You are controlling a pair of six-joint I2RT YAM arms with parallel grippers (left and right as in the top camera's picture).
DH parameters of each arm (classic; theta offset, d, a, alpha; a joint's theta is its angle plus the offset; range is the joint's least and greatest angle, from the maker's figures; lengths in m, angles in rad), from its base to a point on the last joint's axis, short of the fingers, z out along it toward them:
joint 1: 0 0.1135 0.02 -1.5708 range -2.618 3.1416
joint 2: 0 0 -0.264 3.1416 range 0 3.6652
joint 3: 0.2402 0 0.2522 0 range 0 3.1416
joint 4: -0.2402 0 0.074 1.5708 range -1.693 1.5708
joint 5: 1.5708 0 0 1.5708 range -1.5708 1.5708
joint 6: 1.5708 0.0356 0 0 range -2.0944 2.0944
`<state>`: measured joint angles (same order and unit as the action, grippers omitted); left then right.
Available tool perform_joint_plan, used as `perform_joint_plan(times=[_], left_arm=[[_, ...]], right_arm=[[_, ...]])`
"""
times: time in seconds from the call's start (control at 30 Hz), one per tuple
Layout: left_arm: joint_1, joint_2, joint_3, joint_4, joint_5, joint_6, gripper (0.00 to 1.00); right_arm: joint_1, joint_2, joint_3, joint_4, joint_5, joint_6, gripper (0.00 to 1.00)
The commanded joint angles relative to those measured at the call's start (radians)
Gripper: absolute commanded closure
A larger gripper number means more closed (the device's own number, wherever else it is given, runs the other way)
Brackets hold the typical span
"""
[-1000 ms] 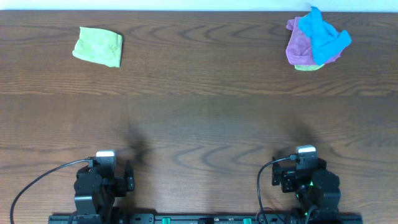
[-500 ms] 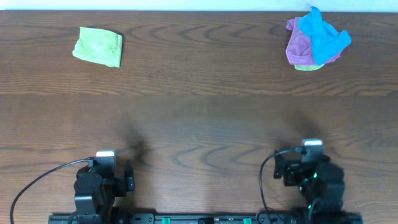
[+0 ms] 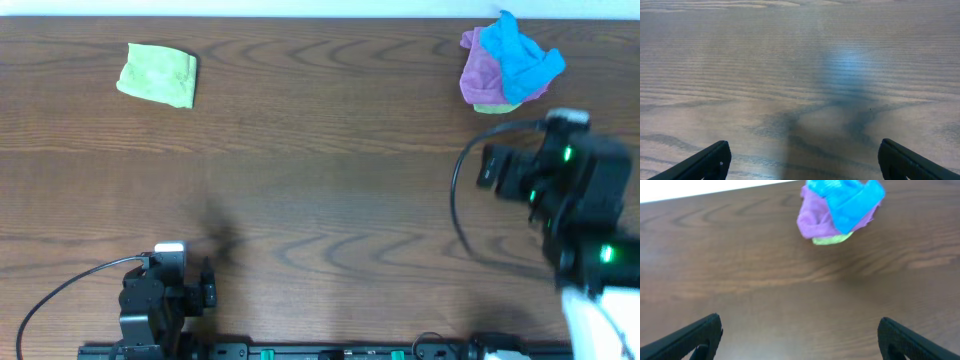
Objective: Fold the cloth
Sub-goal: 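Reach the right gripper to the cloth pile and grasp the blue cloth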
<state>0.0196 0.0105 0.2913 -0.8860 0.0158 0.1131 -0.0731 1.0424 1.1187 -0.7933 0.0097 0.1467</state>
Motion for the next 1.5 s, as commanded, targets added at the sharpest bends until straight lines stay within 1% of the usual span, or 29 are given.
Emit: perform_joint_plan(times=[0.0,0.13,0.2,0.3,0.47,0.57,0.67,0.8,0.9,1.0,1.13,1.3,1.47], left_arm=[[0.006,-0.007,-0.009,-0.059,0.018,0.021,0.05],[0.006,-0.007,-0.009,-0.059,0.019,0.021,0.05],[0.006,-0.007,-0.009,-0.059,0.019,0.021,0.05],[0.006,-0.007,-0.009,-0.059,0.019,0.021,0.05],[0.006,-0.007,-0.009,-0.059,0.018,0.021,0.05],[0.006,-0.007,-0.009,-0.059,0.018,0.021,0.05],[0.006,-0.007,-0.009,-0.059,0.018,0.021,0.05],[0.006,-0.007,-0.009,-0.059,0.018,0.021,0.05],[0.006,-0.007,-0.009,-0.059,0.019,0.021,0.05],[0.006,-0.007,-0.009,-0.059,0.018,0.021,0.04],[0.006,-0.007,-0.009,-0.059,0.018,0.021,0.05],[0.006,-0.007,-0.009,-0.059,0.018,0.021,0.05],[0.006,-0.007,-0.009,-0.059,0.019,0.021,0.05]], right_arm=[[-0.052,0.155,0.126,-0.025,-0.031,0.029,0.01],[-0.115,0.386,0.299,-0.053,-0.082,0.008,0.01],[-0.135,0.466,0.364,-0.063,-0.107,-0.009,0.01],[-0.146,0.574,0.452,-0.07,-0.15,-0.07,0.01],[-0.144,0.618,0.456,-0.014,-0.143,-0.058,0.01],[-0.145,0.628,0.455,-0.008,-0.085,-0.057,0.01],[-0.145,0.638,0.455,0.025,-0.08,-0.059,0.01],[-0.154,0.666,0.456,0.119,-0.068,-0.05,0.01],[-0.181,0.722,0.46,0.201,-0.067,-0.01,0.01],[-0.203,0.777,0.477,0.266,-0.079,-0.001,0.01],[-0.22,0.865,0.544,0.314,-0.113,0.006,0.01],[-0.221,1.011,0.693,0.322,-0.136,0.007,0.01],[-0.22,1.126,0.812,0.326,-0.177,0.069,0.01]])
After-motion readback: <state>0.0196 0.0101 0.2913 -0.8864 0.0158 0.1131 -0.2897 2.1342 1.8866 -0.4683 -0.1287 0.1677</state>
